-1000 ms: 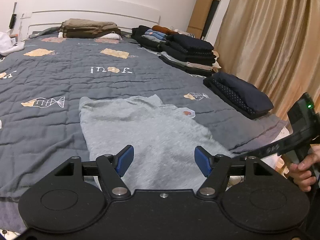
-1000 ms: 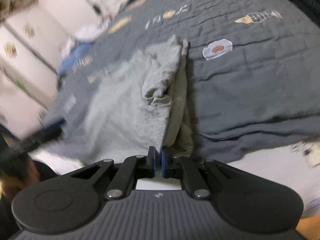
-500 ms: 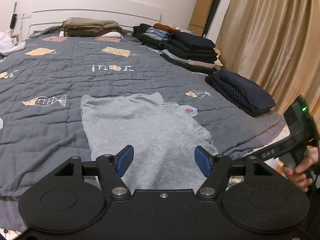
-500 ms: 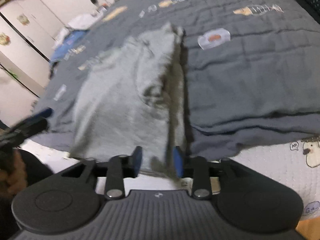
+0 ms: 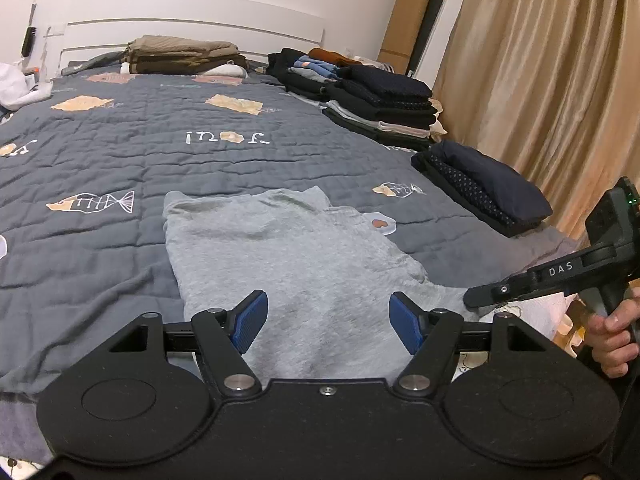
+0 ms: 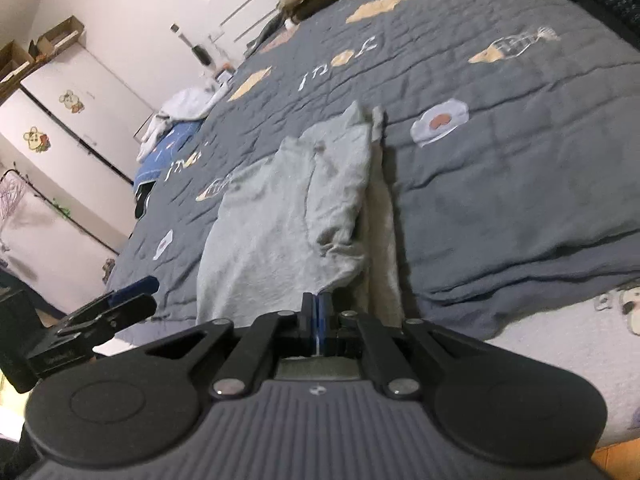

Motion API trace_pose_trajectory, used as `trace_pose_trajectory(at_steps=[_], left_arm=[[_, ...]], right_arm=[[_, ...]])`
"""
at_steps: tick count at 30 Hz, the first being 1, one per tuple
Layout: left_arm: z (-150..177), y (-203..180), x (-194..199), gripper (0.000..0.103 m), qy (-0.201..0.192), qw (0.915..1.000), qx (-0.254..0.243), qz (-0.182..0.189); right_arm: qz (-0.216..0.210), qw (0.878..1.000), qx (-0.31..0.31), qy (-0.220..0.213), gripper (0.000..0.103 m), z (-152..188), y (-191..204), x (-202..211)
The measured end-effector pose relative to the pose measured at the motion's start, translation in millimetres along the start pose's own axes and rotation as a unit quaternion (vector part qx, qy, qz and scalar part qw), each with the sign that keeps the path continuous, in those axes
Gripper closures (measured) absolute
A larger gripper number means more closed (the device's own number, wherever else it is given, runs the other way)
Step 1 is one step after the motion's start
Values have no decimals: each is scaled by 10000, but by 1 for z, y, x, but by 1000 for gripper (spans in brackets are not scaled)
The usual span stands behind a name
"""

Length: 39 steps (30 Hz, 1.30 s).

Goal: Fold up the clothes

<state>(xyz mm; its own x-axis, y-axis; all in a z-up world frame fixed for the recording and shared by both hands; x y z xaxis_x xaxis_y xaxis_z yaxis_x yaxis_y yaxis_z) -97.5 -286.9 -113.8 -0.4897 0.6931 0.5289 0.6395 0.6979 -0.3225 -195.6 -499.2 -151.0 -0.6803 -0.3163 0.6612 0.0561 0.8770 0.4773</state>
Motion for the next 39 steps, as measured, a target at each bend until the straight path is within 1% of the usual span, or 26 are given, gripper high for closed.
trace_pose_trajectory(at_steps=[2,7,8,11,12,14,15,16,18,21,22,25,28,31,32,35,39], left_arm=[[1,0,-1,37,28,10000,-8,-1],[0,2,-1,36,37,10000,8,-49],[0,2,-1,36,35,10000,24,-64],[-2,7,-1,35,15,9998,129,-120],[-3,9,0,35,3,9998,173,-135],[-7,13,2,35,-36,9995,277,-158],[-11,15,3,35,-65,9993,338,-169],[-15,16,3,35,-99,9991,366,-180],[-26,20,4,35,-178,9989,366,-233],[-45,29,1,34,-215,9984,373,-368],[-52,33,-2,34,-213,9982,385,-405],[-78,46,-15,34,-256,9976,305,-565],[-102,60,-35,34,-259,9965,140,-778],[-122,70,-58,34,-221,9956,-36,-908],[-126,73,-66,34,-186,9956,-47,-913],[-134,78,-90,34,-38,9963,-14,-863],[-137,81,-113,34,138,9968,-107,-782]], right_arm=[[235,9996,124,135,102,4,-6,-4],[804,9932,203,811,98,23,-23,-24],[768,9939,155,781,98,21,-22,-23],[400,9983,-98,405,96,5,-15,-12],[308,9991,-158,241,93,-3,-12,-7],[284,9996,-24,-14,81,-26,-5,-3],[286,9995,68,-129,70,-38,0,-1],[288,9992,161,-243,64,-49,4,1],[177,9982,379,-431,59,-74,16,-1],[34,9957,731,-565,56,-110,37,-12],[18,9946,835,-612,52,-120,41,-17],[5,9910,1101,-761,46,-149,52,-32],[82,9885,1210,-908,42,-171,53,-48],[245,9877,1357,-734,42,-182,49,-70],[272,9885,1357,-616,42,-184,46,-79],[142,9914,1282,-232,42,-183,40,-103],[172,9912,1314,-37,42,-182,34,-122]])
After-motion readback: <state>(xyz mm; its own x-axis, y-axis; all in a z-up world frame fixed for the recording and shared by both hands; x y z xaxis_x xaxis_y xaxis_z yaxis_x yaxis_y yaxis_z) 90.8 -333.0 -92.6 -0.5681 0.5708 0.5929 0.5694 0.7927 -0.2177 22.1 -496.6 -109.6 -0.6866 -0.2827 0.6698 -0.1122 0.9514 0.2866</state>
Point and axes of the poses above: each gripper's, at about its wrist camera, not at the fingertips, and x roughly against the way its jaws point, y to its left, z to its underside, the point moved 10 cm from there along -x, roughly the way its jaws point, and after that the axes turned 6 degrees about x, right-handed, at the moved point
